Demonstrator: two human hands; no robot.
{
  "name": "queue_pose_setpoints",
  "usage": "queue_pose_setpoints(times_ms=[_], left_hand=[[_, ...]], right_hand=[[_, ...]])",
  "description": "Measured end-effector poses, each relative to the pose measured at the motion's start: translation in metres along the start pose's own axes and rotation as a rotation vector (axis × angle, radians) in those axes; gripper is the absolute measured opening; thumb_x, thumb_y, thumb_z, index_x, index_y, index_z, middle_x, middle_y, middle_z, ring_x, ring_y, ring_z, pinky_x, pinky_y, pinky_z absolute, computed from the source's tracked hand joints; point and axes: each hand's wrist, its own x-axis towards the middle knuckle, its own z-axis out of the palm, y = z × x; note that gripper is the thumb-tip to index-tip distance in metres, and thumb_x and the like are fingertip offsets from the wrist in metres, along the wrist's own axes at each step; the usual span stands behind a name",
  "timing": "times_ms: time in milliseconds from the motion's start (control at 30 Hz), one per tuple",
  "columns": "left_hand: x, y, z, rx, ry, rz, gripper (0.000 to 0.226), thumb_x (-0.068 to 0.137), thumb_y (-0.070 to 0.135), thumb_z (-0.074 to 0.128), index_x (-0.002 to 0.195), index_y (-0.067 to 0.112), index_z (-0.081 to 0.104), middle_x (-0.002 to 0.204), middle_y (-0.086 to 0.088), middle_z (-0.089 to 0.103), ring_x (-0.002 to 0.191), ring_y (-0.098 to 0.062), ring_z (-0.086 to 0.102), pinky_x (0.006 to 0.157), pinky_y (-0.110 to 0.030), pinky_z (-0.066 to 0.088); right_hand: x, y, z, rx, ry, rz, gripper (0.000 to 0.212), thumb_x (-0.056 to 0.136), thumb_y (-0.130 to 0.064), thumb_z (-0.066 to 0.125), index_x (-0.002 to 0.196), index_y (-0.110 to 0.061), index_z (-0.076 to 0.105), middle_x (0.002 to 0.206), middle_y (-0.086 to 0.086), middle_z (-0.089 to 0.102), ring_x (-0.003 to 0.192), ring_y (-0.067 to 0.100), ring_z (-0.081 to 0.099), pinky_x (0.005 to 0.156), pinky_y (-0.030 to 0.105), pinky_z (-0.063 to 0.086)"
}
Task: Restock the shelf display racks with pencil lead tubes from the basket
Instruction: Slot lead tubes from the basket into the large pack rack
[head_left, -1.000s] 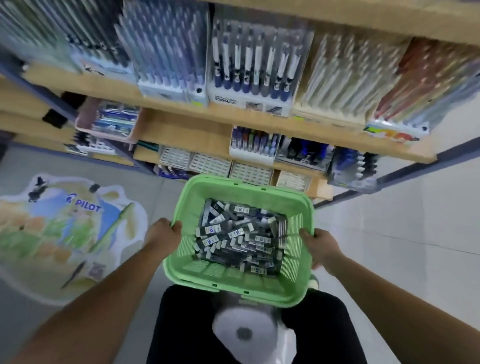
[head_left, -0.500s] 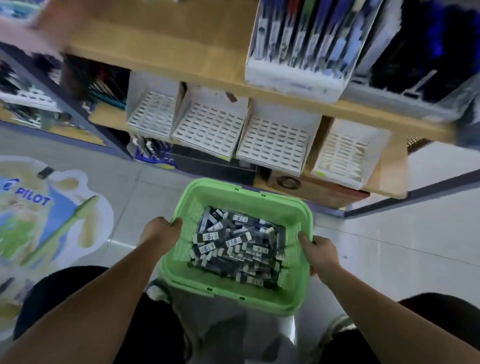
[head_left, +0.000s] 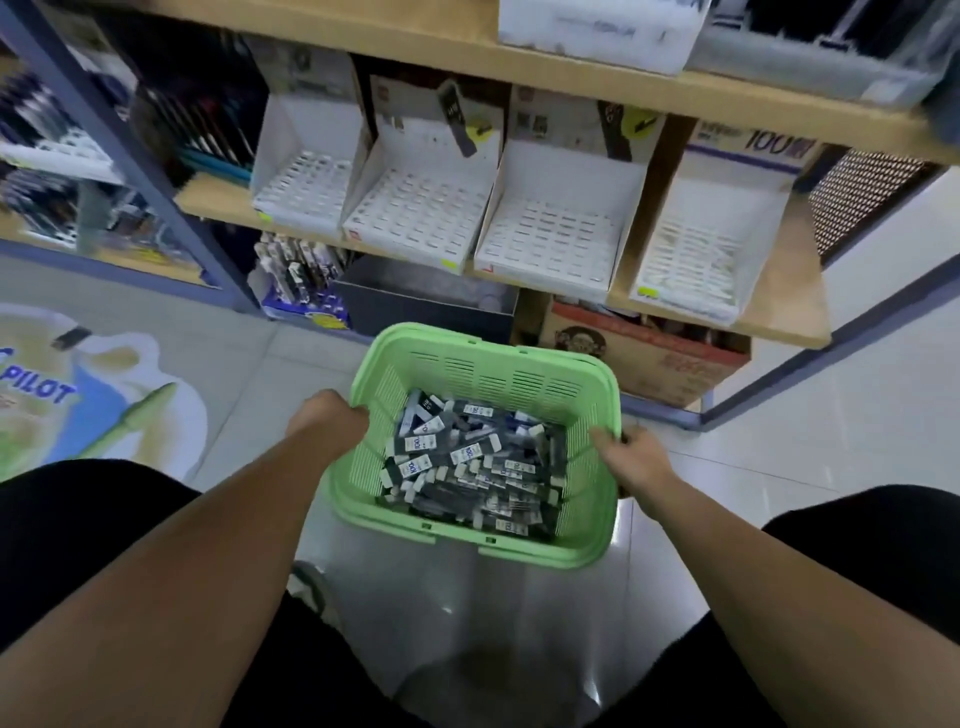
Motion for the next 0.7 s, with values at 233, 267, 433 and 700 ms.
queue_pose_setpoints(times_ms=[233, 267, 433, 700], left_hand=[[-0.05, 0.036, -0.009, 0.222, 0.091, 0.293, 0.054, 0.099, 0.038, 0.057, 0.144, 0.01, 0.045, 0.143, -0.015, 0.047, 0.128, -0.036, 0.05, 0.101, -0.047, 0.049], [-0.055, 0.043, -0.007, 0.216, 0.08, 0.357, 0.052, 0.1, 0.038, 0.056, 0.144, 0.012, 0.048, 0.142, -0.014, 0.05, 0.126, -0.034, 0.053, 0.1, -0.045, 0.05], [-0.062, 0.06, 0.028, 0.032, -0.155, 0.493, 0.038, 0.098, 0.033, 0.064, 0.132, 0.017, 0.06, 0.123, -0.009, 0.067, 0.096, -0.022, 0.062, 0.087, -0.038, 0.052], [-0.005, 0.058, 0.069, 0.056, -0.271, 0.571, 0.054, 0.093, 0.032, 0.073, 0.142, 0.017, 0.054, 0.13, -0.008, 0.066, 0.111, -0.025, 0.064, 0.094, -0.036, 0.052]], right_hand=[[-0.044, -0.023, 0.003, -0.705, 0.204, -0.644, 0.055, 0.096, -0.05, 0.057, 0.141, -0.019, 0.048, 0.134, 0.006, 0.046, 0.121, 0.027, 0.048, 0.089, 0.041, 0.052], [-0.054, -0.029, 0.007, -0.713, 0.079, -0.668, 0.044, 0.098, -0.052, 0.055, 0.133, -0.025, 0.054, 0.128, 0.001, 0.053, 0.114, 0.024, 0.054, 0.081, 0.036, 0.051], [-0.056, -0.044, 0.024, -0.872, -0.388, -0.539, 0.027, 0.098, -0.054, 0.06, 0.108, -0.029, 0.062, 0.094, -0.008, 0.059, 0.082, 0.014, 0.061, 0.065, 0.028, 0.045], [-0.004, -0.039, 0.076, -0.475, -0.356, -0.311, 0.041, 0.088, -0.049, 0.077, 0.114, -0.019, 0.069, 0.11, 0.001, 0.071, 0.098, 0.021, 0.067, 0.093, 0.044, 0.057]])
